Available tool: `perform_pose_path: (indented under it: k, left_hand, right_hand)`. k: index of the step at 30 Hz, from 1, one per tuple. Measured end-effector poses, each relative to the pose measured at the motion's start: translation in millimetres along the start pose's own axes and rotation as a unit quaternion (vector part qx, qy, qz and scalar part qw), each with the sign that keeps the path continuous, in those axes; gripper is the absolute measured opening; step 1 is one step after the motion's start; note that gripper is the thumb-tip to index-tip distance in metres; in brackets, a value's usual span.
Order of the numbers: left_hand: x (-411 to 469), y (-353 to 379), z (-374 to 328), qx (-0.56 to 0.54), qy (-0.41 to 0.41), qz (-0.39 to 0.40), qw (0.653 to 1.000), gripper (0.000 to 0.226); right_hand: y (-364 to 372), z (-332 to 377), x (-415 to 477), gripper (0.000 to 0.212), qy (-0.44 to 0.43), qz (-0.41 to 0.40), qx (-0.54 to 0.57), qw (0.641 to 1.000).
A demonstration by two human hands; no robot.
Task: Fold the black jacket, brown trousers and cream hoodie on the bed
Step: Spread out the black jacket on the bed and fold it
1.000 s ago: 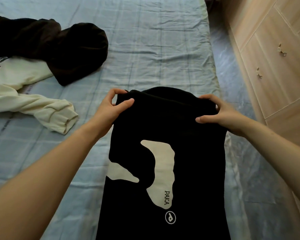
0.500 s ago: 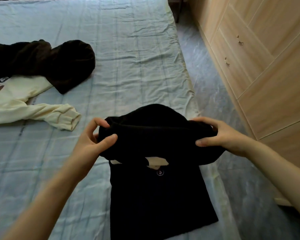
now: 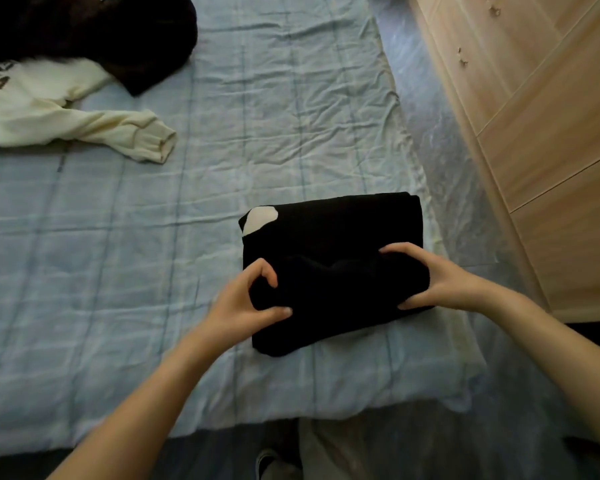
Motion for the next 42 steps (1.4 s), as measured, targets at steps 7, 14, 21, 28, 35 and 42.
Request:
perform_pose_path:
  k: [7, 14, 21, 28, 35, 42]
  left_hand:
    - [-29.4, 17.8, -31.3, 0.134, 0.091, 0.055, 0.985, 0.023]
    - [-53.2, 50.0, -12.4, 0.36, 0.077, 0.166, 0.915, 0.034]
    - [9.7, 2.4, -80.9, 0.269, 0.074, -0.147, 0.949, 0.04]
    - [51.2, 30.2, -5.5, 0.501, -0.023, -0.109, 0.858, 0.062]
    - [62.3, 39.6, 29.3, 0.508, 0.022, -0.137, 0.85, 0.069]
    - [49.5, 29.6, 19.7, 0.495, 0.026, -0.141, 0.857, 0.067]
  right_hand:
    - [-21.0, 106.4, 2.4, 0.058, -0.083, -0.252, -0.091, 0.96]
    - [77.7, 70.2, 56.3, 0.06, -0.057, -0.217, -0.369, 0.902]
    - [81.3, 65.4, 65.0, 0.061, -0.069, -0.246, -0.351, 0.901]
    - [49.7, 52.8, 56.2, 0.062, -0.11, -0.278, -0.307, 0.903]
    - [44.8, 20.6, 75.8, 0.062, -0.123, -0.275, -0.374, 0.877]
    - [23.0, 18.8, 53.5, 0.06, -0.095, -0.277, -0.43, 0.854]
Point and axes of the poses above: each hand's wrist, its own x-axis towards the middle knuckle, its own y-axis out of the palm, z = x × y, the point moved 9 cm from there along x, towards the middle knuckle, and after that the axes turned 7 degrees about x, right-handed, at the moved point
